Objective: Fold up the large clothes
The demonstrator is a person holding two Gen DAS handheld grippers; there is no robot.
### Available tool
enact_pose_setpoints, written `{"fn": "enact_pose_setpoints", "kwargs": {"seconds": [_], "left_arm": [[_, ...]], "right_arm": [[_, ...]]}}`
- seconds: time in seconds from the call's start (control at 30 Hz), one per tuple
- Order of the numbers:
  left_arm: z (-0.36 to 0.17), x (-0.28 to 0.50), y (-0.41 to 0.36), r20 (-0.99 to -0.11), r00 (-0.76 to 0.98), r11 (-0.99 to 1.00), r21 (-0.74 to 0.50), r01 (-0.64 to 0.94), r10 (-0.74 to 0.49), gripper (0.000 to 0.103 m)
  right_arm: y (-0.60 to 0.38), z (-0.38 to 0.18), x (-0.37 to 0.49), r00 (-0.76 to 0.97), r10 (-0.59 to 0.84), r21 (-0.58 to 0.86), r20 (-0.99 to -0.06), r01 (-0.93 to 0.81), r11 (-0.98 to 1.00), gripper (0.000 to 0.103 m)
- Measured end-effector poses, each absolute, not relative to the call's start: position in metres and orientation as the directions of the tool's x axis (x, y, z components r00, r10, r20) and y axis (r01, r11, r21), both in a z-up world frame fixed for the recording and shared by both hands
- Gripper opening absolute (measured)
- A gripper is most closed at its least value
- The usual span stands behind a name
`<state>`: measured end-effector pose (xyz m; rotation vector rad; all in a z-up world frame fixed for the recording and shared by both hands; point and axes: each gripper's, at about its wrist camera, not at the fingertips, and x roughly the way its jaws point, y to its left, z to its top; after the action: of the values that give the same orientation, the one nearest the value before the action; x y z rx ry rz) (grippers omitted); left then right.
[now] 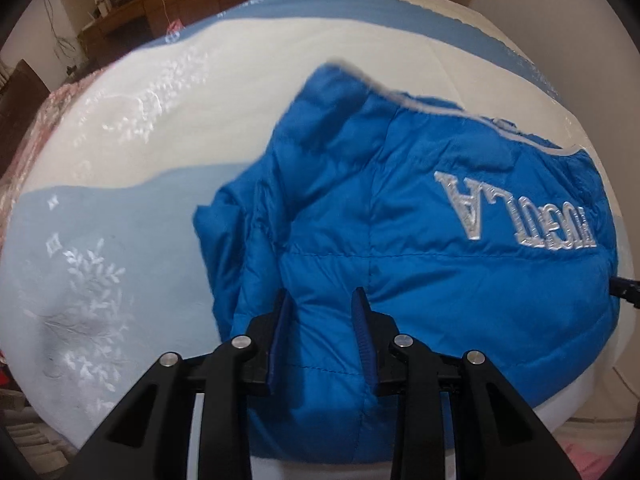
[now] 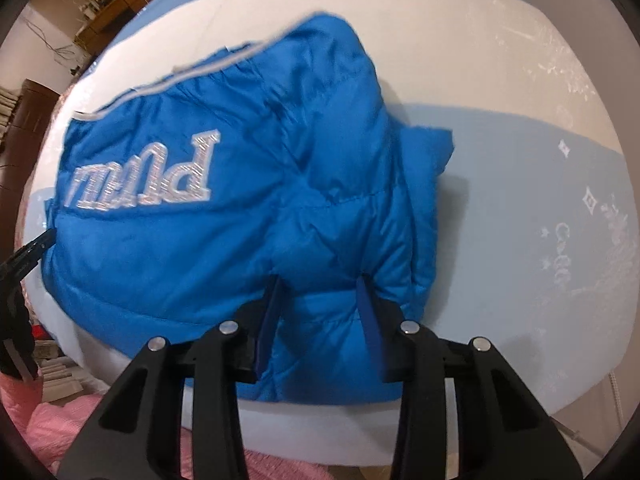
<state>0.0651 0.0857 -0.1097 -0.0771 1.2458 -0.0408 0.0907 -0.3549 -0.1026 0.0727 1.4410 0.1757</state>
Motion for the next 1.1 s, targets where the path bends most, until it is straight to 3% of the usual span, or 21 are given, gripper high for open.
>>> {"fn": "enact_pose_setpoints", "kwargs": {"seconds": [0.2,0.37,0.4,0.47,0.6,0.83,0.97,1.1], "left_arm": [[-0.123,0.072,0.081,-0.944,0.323,0.997,-0.068,-0.020,-0.058,0.033],[-0.099,0.072,0.090,-0.944,0.321,0.995,-0.089,-0.041,-0.071,0.033],[-0.092,0.070,0.096,-0.940,0.333,0.994,-0.098,-0.047,-0.077,0.035],[-0.080,0.067,0.114,-0.934,0.352,0.991,-0.102,-0.084,-0.066,0.060],[-0.088,0.066,0.140,-0.942,0.329,0.986,-0.117,-0.122,-0.071,0.063],[-0.122,0.065,0.152,-0.906,0.286,0.915,-0.368,-0.164,-0.313,0.067],[-0.132,0.071,0.144,-0.900,0.273,0.904,-0.392,-0.169,-0.339,0.067],[-0.133,0.072,0.140,-0.891,0.285,0.895,-0.410,-0.175,-0.353,0.046]], "right_arm": [[-0.347,-0.117,0.090,0.131,0.140,0.131,-0.982,-0.075,0.989,0.037],[-0.339,-0.098,0.088,0.145,0.150,0.144,-0.978,-0.049,0.988,0.037],[-0.340,-0.091,0.086,0.157,0.155,0.149,-0.975,-0.050,0.988,0.038],[-0.340,-0.081,0.080,0.167,0.174,0.168,-0.970,-0.049,0.985,0.038],[-0.339,-0.082,0.074,0.152,0.188,0.184,-0.970,-0.041,0.982,0.038],[-0.340,-0.091,0.078,0.136,0.174,0.170,-0.975,-0.041,0.985,0.038],[-0.331,-0.099,0.084,0.125,0.147,0.142,-0.981,-0.045,0.989,0.038],[-0.320,-0.109,0.091,0.115,0.124,0.120,-0.986,-0.034,0.992,0.038]]}}
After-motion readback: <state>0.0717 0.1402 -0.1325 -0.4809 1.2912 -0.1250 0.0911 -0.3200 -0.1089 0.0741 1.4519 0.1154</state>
